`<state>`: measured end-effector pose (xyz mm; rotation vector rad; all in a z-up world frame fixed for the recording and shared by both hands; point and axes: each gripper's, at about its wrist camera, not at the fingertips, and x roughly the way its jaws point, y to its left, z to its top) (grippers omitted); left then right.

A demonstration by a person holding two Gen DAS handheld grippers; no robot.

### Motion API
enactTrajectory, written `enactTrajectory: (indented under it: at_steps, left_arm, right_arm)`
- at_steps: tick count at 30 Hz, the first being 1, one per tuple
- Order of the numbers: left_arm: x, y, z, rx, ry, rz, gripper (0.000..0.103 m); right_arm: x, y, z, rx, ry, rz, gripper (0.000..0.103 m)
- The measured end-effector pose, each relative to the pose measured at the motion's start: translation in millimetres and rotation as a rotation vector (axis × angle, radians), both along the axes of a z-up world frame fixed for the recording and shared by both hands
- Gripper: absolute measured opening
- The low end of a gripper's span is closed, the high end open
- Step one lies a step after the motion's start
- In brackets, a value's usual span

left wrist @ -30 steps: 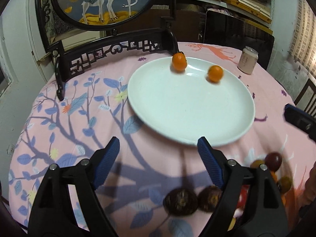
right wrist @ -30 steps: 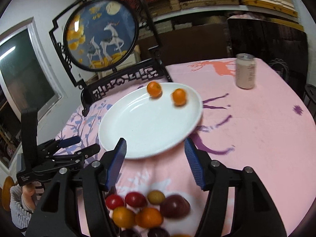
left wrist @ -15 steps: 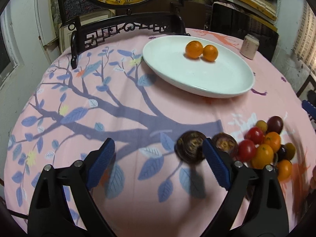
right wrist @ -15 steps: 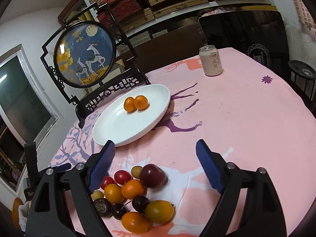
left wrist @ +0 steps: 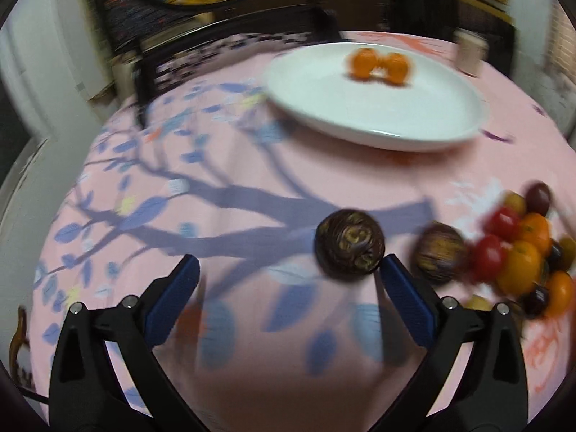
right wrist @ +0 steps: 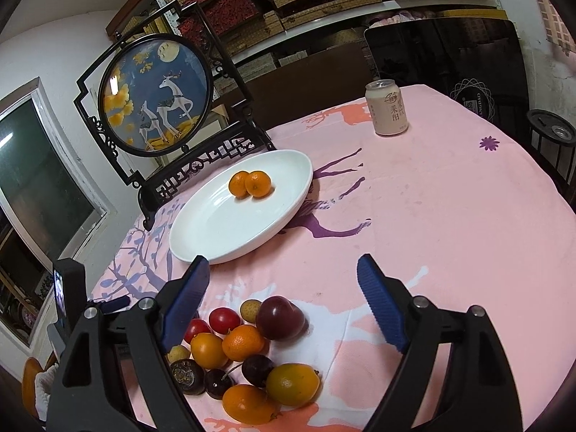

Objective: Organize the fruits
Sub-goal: 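Grasp a dark brown patterned fruit with the left tool while the right grasps a dark red plum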

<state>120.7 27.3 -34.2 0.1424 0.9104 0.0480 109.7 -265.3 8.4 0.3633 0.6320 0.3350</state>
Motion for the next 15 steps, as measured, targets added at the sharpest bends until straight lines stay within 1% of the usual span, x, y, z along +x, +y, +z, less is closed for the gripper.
enactTrajectory:
  at_steps: [1,3,4,5,6,8,10,13,15]
  left_arm:
    - [1.2,10.0,0.5,0.005,-0.003,0.049,0.101]
    - [1.9,18.8,1.0,-0.008,-0.001,0.081,0.101]
    - [1.7,20.2,1.8,-0.038,0.001,0.069,0.101]
    - [1.3,18.5,2.1,-0.051,0.0,0.053,0.101]
    - [1.3,15.2,2.0,-0.052,-0.002,0.034,0.101]
    - [2.1,5.5,0.6,-0.025,-0.009,-0.002,0.101]
    - [3.3,0.6,-0.2,-0.025,-0.015,-0.019,0.101]
    - [9.0,-0.3,1.9,-0.042,-0.028,-0.027,0.101]
    - [13.6,2.4,3.0,-0.044,-0.029,-0.008,0.101]
  right_arm:
    - [-0.1,-0.1,0.0,0.002,-0.001,0.0,0.084]
    - [-0.3,0.0,0.3,0.004,-0.002,0.002,0.084]
    - [-0.5,0.6,0.5,0.004,-0.004,0.006,0.084]
    - [-0.6,1.5,0.6,0.002,-0.004,0.01,0.084]
    - [-0.8,1.7,0.7,0.0,-0.004,0.012,0.084]
    - [-0.9,3.5,0.2,-0.005,-0.002,0.02,0.084]
    - [-0.3,5.3,-0.1,-0.01,0.001,0.027,0.084]
    - [0.8,8.2,-1.8,-0.025,0.008,0.031,0.084]
    - [2.3,9.0,-3.7,-0.029,0.017,0.03,0.084]
